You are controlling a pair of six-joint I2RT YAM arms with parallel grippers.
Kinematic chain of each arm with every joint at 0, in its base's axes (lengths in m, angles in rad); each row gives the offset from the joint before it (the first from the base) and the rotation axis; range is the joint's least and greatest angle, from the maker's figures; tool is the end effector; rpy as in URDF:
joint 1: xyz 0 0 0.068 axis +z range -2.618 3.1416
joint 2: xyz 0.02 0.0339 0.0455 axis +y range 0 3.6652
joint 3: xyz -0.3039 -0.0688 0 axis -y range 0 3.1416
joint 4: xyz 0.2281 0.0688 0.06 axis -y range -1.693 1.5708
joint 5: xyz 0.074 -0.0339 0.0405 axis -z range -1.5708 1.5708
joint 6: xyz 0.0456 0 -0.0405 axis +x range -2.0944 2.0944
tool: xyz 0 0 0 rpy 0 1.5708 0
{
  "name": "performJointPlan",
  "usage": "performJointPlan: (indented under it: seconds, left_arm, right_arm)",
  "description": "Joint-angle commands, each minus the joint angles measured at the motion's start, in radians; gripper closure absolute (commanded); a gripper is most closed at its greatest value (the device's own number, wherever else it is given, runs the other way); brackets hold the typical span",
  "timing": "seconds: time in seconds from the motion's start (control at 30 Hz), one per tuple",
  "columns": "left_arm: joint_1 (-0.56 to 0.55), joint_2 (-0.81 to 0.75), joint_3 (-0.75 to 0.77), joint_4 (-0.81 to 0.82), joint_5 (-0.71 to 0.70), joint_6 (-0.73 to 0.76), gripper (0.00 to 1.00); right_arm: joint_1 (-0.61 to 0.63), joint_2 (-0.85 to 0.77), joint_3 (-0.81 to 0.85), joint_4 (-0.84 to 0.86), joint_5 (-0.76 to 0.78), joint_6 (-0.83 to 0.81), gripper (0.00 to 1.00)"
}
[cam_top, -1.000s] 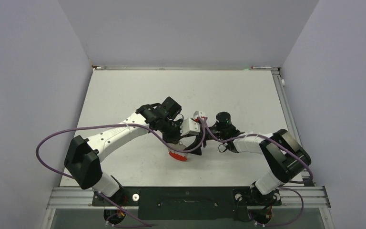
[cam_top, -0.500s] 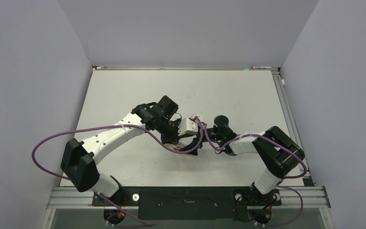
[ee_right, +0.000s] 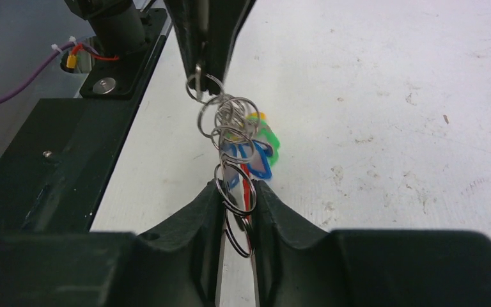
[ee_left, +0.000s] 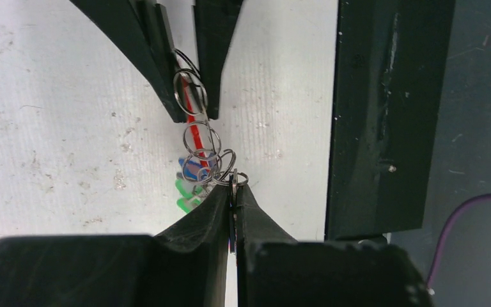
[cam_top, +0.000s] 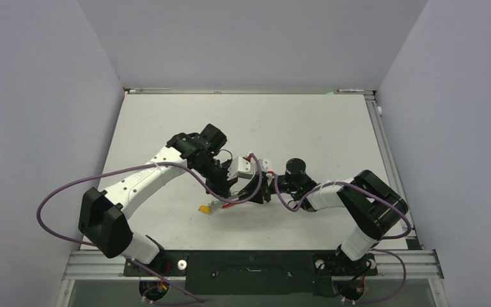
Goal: Remove the keys from the keyring
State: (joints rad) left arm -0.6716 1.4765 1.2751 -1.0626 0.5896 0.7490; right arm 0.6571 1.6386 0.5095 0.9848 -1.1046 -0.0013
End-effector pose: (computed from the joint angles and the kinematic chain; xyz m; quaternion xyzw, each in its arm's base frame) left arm 0.1883 -0.1820 0.3225 0.6503 0.6880 -0.2813 0.1572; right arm 0.2014 0.2069 0.2226 -0.5330 0.4983 0.5550 0.3996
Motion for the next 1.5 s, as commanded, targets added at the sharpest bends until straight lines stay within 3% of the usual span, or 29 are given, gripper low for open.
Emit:
performJointPlan:
  seconds: [0.0,0.17,0.43,0.63,0.77,0.9,1.0,1.3,1.47]
  left_arm:
    - [0.000,0.013,0.090,-0.150,0.095,0.104,1.00]
    - [0.000,-0.023,0.031,-0.099,0.053,0.217,1.00]
    - [-0.020,-0.167,-0.126,0.210,-0.134,0.213,1.00]
    - [-0.066,-0.365,-0.394,0.565,-0.327,0.342,1.00]
    - [-0.128,-0.428,-0.556,0.775,-0.449,0.483,1.00]
    - [-0.203,-0.421,-0.637,0.929,-0.530,0.518,1.00]
    - [-0.217,-0.408,-0.656,0.978,-0.537,0.514,1.00]
    - [-0.225,-0.362,-0.706,1.118,-0.543,0.536,1.00]
    - [-0.227,-0.335,-0.740,1.153,-0.562,0.531,1.00]
  right_arm:
    - [0.004,-0.023,-0.004,0.026,-0.006,-0.079,0.83]
    - [-0.006,-0.045,-0.012,0.026,-0.035,-0.084,0.88]
    - [-0.014,-0.036,0.023,0.043,-0.080,0.130,0.95]
    - [-0.027,-0.043,-0.012,0.107,-0.129,0.237,0.95]
    - [-0.036,-0.044,-0.017,0.031,-0.137,0.241,0.95]
    - [-0.062,-0.024,-0.004,-0.085,-0.115,0.237,0.95]
    - [-0.096,0.001,0.006,-0.083,-0.117,0.322,0.95]
    - [-0.155,0.098,-0.053,0.140,-0.129,0.591,0.95]
    - [-0.184,0.208,-0.079,0.444,-0.135,0.836,0.95]
